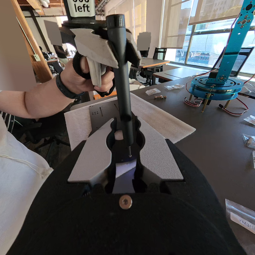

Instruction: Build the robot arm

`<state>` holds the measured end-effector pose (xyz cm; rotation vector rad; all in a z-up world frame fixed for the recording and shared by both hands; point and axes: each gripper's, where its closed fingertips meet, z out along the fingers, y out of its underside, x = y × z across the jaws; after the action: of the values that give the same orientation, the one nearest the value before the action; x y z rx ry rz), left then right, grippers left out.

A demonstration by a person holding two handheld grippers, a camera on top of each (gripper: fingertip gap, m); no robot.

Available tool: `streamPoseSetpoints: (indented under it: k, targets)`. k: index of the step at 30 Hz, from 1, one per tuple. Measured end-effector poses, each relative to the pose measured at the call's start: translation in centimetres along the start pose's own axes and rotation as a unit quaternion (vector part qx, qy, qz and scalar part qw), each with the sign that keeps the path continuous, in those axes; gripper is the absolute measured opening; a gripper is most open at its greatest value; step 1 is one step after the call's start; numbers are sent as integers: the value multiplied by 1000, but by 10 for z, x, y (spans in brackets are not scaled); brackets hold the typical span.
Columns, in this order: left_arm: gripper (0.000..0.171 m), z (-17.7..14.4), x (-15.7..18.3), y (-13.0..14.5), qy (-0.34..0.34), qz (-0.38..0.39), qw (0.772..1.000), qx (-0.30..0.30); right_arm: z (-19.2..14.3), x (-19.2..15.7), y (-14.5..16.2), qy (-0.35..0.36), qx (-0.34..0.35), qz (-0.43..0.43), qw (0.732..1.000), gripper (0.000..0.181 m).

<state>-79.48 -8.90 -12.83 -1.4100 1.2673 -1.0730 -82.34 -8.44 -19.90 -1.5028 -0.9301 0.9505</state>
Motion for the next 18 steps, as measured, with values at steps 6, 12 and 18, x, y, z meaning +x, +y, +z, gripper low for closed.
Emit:
streamPoseSetpoints:
  k: [6,12,18]
  targets:
    - [16,-10,-4,-6,-12,-8,1000,13,-12,2,26,-4,-22,66,998,27]
    - [16,-20,-7,-9,-33,-3,999,14,-15,7,40,10,-70,107,992,26]
    - [16,-26,-8,-21,-50,-43,997,50,-10,-8,16,17,-71,66,995,33]
